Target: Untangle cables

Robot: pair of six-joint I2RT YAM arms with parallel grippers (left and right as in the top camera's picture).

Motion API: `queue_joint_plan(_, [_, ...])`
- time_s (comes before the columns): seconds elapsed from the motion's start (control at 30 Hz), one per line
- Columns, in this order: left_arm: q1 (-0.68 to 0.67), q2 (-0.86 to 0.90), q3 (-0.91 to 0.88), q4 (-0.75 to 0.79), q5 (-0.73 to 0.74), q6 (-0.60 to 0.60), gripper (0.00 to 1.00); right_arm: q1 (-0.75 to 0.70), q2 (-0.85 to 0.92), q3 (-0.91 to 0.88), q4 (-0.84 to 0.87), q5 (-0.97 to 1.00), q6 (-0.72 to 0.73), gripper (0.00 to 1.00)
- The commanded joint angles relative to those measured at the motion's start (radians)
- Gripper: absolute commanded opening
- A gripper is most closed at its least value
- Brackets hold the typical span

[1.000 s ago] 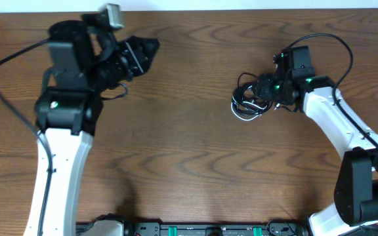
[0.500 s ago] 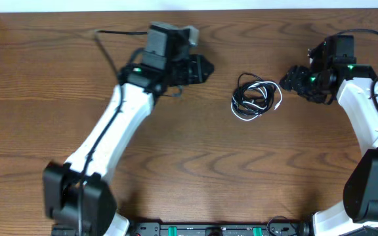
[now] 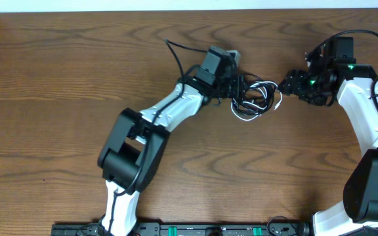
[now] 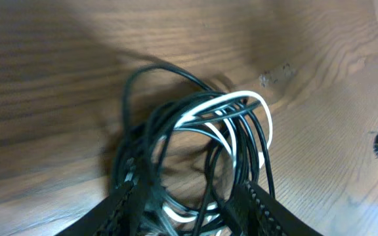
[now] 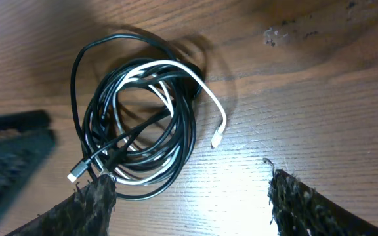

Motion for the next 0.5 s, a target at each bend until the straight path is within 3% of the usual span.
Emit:
queue_joint_plan(0.0, [-0.035, 0.052, 0.016, 0.030, -0.068, -0.013, 0.49, 0.000, -0.025, 0.013, -0.008, -0.005, -0.020, 0.73])
queue_joint_plan(0.1, [-0.054, 0.091, 0.016, 0.032, -0.199, -0.013, 0.47, 0.000, -0.025, 0.013, -0.018, -0.006, -0.039, 0.72])
queue_joint_plan(0.3, [-0.053, 0.091, 0.016, 0.024, -0.275, -0.004, 0.42, 0.000, -0.025, 0.013, -0.026, -0.005, -0.046, 0.73])
queue_joint_plan(0.47, [-0.053, 0.091, 0.016, -0.078, -0.396, 0.003, 0.40, 0.001, -0.025, 0.012, -0.026, -0.005, -0.047, 0.75])
